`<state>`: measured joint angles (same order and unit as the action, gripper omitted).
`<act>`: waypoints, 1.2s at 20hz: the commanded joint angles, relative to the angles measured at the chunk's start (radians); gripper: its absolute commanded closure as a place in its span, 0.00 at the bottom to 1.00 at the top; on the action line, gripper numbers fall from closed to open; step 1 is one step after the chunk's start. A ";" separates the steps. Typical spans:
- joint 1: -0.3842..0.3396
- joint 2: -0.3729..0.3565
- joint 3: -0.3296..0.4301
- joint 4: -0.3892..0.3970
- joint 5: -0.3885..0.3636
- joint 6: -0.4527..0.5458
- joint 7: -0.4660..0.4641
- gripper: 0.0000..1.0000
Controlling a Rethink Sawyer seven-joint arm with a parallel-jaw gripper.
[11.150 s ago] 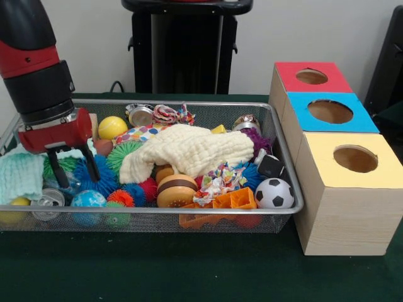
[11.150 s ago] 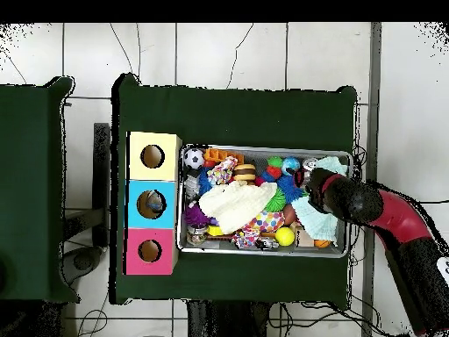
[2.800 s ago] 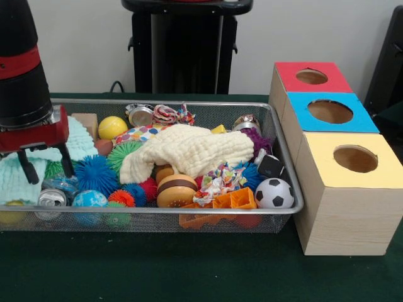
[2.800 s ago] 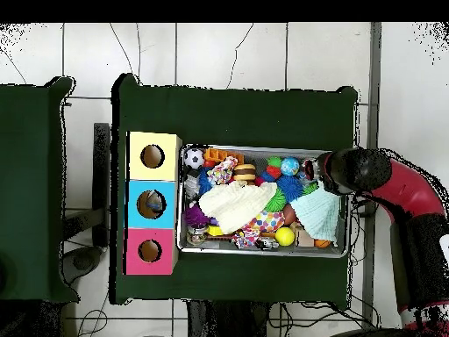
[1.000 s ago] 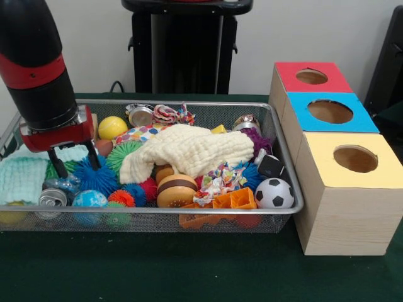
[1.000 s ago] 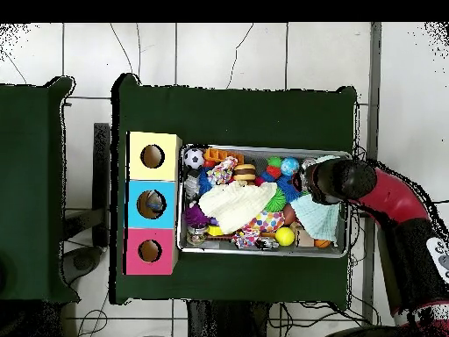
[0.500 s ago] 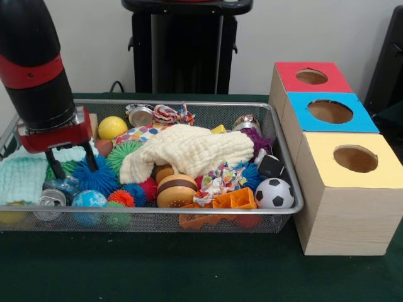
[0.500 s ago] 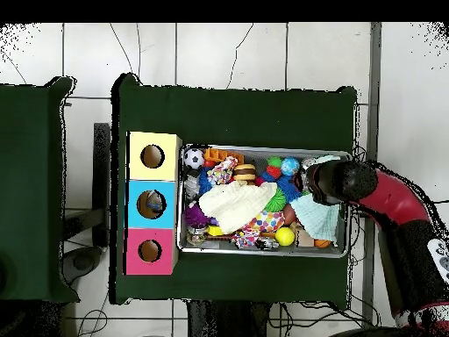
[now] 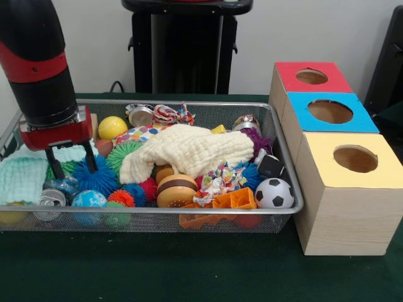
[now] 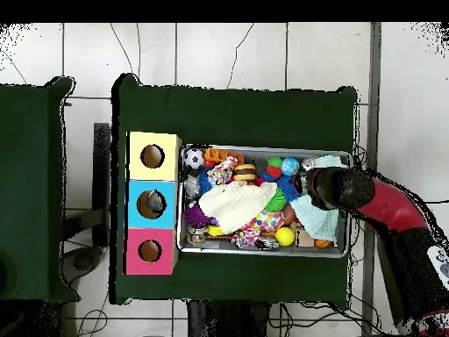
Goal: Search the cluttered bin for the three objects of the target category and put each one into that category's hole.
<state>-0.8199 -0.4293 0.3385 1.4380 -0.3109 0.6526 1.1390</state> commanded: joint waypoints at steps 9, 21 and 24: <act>-0.017 0.004 -0.039 0.163 -0.005 -0.162 0.177 0.00; -0.007 -0.055 -0.055 0.210 0.011 -0.170 0.171 0.00; -0.005 -0.066 -0.058 0.218 0.013 -0.164 0.167 0.00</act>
<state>-0.8222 -0.4929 0.2964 1.5828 -0.3109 0.5113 1.1390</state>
